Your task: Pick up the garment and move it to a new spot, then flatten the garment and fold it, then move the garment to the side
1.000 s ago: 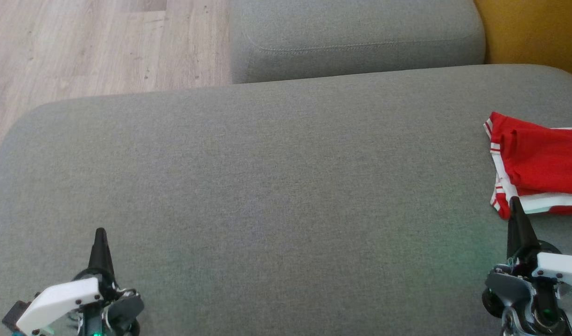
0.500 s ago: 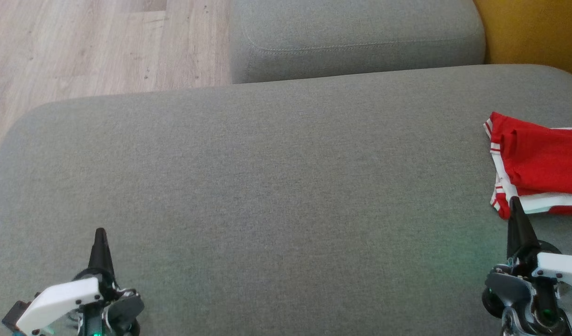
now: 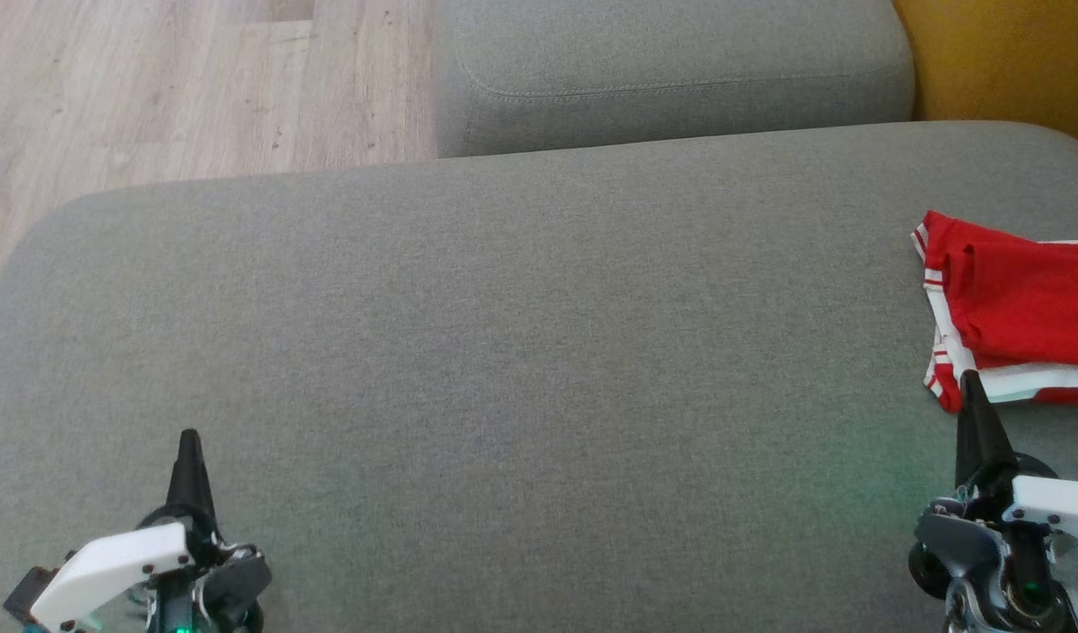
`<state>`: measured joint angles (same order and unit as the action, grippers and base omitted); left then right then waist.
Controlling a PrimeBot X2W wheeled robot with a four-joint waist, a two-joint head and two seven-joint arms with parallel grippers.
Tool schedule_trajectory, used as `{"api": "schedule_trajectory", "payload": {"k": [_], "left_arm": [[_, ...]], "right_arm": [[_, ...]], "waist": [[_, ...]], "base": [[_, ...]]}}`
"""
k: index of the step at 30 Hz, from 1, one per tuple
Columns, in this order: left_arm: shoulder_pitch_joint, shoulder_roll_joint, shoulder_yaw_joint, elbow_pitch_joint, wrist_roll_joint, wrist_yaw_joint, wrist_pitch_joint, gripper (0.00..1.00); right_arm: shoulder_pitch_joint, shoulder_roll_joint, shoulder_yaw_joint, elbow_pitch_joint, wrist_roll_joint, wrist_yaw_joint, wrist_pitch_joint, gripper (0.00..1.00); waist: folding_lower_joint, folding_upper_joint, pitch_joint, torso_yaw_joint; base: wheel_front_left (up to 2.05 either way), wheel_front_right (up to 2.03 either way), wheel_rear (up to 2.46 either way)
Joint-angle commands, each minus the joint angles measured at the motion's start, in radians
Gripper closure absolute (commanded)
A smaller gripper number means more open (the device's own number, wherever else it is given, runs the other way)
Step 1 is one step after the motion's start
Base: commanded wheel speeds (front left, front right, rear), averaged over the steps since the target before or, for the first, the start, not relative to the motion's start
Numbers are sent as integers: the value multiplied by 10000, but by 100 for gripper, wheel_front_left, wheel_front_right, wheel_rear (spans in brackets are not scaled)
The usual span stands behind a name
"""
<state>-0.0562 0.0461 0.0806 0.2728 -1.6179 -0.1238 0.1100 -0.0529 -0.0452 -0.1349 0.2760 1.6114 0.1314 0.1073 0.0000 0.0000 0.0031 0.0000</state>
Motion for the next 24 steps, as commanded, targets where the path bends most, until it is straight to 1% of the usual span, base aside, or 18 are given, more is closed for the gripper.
{"api": "schedule_trajectory", "payload": {"k": [1,24], "left_arm": [[-518,41,335,-278,95,-69,35,100],[-518,41,333,-278,94,-69,34,100]], "right_arm": [[-551,-51,209,-313,-30,-7,61,100],[-551,-51,210,-313,-29,-7,60,100]], "waist": [[0,0,0,0],[0,0,0,0]], "base": [[0,0,0],[0,0,0]]}}
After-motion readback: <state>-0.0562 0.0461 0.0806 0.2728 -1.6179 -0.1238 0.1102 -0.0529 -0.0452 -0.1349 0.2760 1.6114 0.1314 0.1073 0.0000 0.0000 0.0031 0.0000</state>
